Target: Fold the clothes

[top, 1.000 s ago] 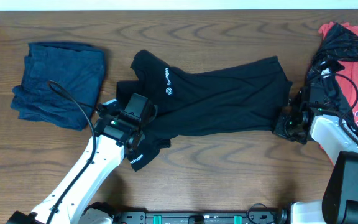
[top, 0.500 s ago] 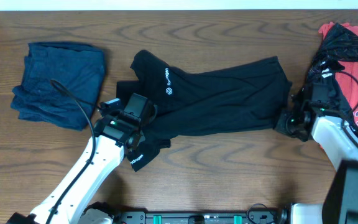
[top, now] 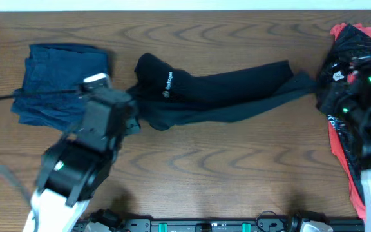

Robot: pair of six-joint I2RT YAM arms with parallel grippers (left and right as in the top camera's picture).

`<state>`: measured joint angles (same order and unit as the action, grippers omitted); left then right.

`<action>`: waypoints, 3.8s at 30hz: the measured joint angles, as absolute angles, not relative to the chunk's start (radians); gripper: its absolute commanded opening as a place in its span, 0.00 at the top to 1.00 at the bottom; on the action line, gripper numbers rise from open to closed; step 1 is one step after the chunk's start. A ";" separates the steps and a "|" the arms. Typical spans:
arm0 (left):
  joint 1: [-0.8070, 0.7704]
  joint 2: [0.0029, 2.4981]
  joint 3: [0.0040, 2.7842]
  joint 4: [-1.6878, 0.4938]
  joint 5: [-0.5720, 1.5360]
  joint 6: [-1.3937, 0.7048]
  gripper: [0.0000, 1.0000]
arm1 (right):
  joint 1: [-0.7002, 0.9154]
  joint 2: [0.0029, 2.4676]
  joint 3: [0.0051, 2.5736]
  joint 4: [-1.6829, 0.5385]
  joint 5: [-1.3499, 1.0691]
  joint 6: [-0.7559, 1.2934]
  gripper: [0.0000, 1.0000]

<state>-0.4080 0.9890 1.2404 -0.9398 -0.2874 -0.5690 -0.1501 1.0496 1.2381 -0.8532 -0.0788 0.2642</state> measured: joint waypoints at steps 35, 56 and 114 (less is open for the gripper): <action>-0.219 1.486 1.390 -0.237 -0.109 -0.424 0.94 | -0.150 1.562 1.534 -0.552 0.074 0.256 0.99; -0.067 1.642 1.900 -0.665 0.083 -0.329 0.94 | -0.175 1.614 1.797 -0.706 0.154 0.204 0.99; -0.387 1.884 1.108 -0.443 0.338 -0.749 0.47 | -0.175 1.707 1.416 -1.157 0.192 0.194 0.99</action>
<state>-0.3874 1.8839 1.1084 -0.4435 0.3378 -0.7494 -0.1753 1.7069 1.4162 -1.1572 0.1921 0.1940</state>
